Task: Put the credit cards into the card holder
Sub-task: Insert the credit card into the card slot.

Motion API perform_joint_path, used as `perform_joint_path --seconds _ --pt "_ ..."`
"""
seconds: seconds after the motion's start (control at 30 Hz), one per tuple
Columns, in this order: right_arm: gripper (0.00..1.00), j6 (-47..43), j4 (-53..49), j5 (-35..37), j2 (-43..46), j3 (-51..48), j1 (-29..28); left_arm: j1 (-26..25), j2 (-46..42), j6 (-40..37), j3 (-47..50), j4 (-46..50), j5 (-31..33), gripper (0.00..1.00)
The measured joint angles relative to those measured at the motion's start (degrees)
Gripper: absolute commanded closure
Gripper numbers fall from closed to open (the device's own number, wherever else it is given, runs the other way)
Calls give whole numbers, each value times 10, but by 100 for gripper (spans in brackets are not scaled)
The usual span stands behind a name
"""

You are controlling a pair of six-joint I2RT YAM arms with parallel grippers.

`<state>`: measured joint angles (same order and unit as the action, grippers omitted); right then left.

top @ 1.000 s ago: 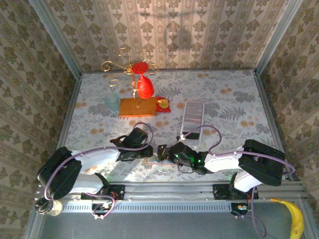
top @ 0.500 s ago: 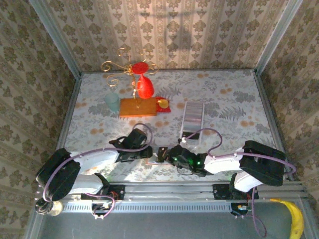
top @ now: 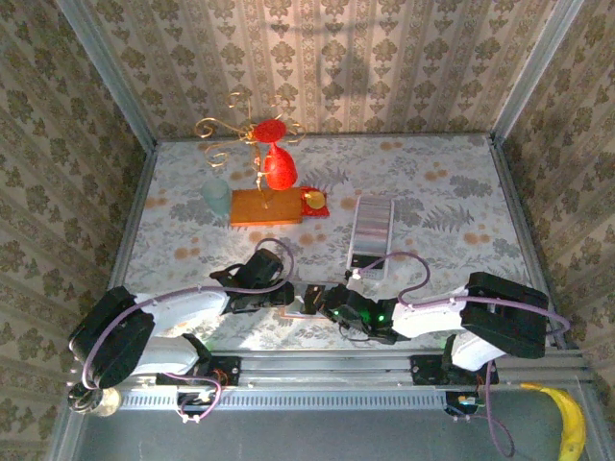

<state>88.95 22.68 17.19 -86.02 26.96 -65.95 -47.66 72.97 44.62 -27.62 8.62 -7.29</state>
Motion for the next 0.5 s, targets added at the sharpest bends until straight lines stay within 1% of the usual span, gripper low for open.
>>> perform_joint_path --seconds 0.17,0.37,0.5 --pt "100 0 35 -2 -28 3 0 -4 0 4 3 -2 0 61" --pt "100 -3 67 -13 -49 13 0 -4 0 4 4 -3 0 61" --pt "100 -20 52 -25 -50 27 3 -4 -5 4 8 -6 0 60"
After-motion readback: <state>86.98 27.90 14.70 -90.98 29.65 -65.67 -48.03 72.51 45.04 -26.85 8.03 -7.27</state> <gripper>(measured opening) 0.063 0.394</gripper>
